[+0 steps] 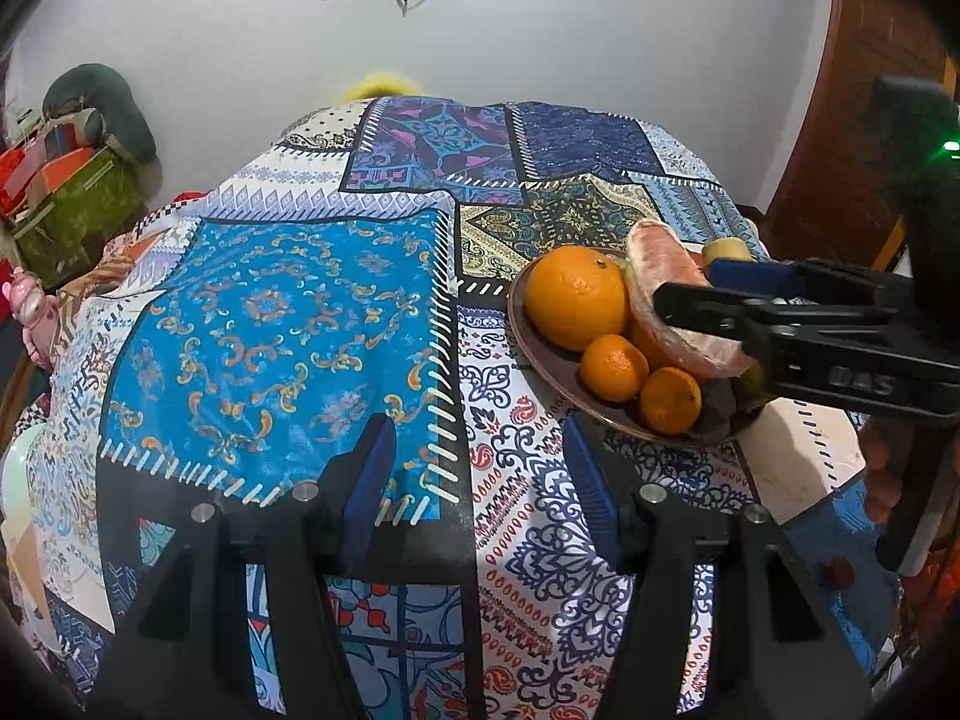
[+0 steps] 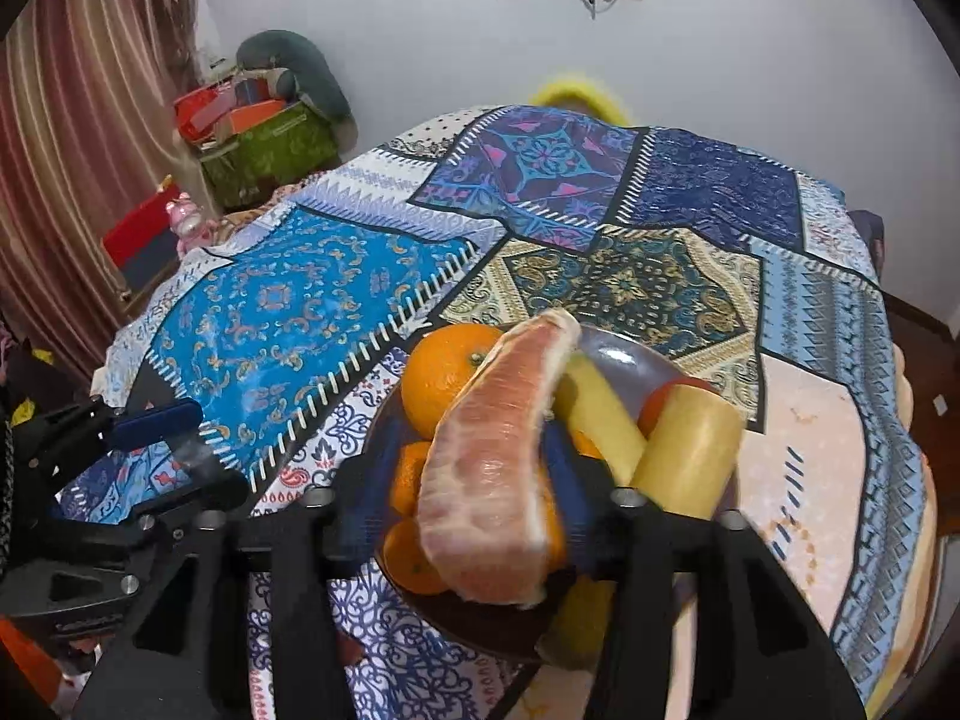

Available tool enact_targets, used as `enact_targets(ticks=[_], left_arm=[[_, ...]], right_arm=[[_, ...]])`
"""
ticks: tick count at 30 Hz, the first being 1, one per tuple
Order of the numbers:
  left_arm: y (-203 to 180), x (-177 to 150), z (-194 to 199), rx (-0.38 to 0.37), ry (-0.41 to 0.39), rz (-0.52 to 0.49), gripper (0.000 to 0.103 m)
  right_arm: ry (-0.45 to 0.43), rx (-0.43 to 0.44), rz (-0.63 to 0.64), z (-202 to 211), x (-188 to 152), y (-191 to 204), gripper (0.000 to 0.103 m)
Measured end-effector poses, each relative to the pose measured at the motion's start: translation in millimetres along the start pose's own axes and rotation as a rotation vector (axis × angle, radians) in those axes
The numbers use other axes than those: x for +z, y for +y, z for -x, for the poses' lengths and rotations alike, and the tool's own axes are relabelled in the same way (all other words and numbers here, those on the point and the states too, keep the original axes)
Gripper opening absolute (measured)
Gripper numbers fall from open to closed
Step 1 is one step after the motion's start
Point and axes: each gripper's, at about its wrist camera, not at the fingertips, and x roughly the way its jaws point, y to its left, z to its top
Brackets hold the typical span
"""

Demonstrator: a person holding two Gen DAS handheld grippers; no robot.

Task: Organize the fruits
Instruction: 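Lower the pomelo segment onto the plate and open the right gripper, then grasp a dark red date on the quilt with the right gripper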

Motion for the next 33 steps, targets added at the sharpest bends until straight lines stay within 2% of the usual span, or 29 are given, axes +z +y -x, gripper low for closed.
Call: enact_targets(ticks=[9,12,16,21,25,33], left_arm=[[-18,-6,39,-0.016,-0.041,-0.039,0.058],[-27,-10,61,-0.015,-0.073,-0.059,0.066],[-35,-15,91,-0.034,-0.107,-0.063,0.069],[-45,-27,117,-0.046,-0.104,-0.082,0.072],[-52,-38,132,-0.049,-0.102,-0.092,0.082],[-54,-54,138,-0.052,-0.074,-0.077,0.083]], right_arm=[[-0.068,-0.055,0.012,57,-16,1,0.066],[-0.089,-0.078,-0.003,83,-29,0,0.069],[-0.097,-0.12,-0.019,115,-47,0,0.069],[-0.111,-0.134,-0.057,148,-69,1,0.069],[-0.097,-0.159,-0.07,160,-86,5,0.069],[-0.03,-0.159,-0.118,159,-122,2,0.069]])
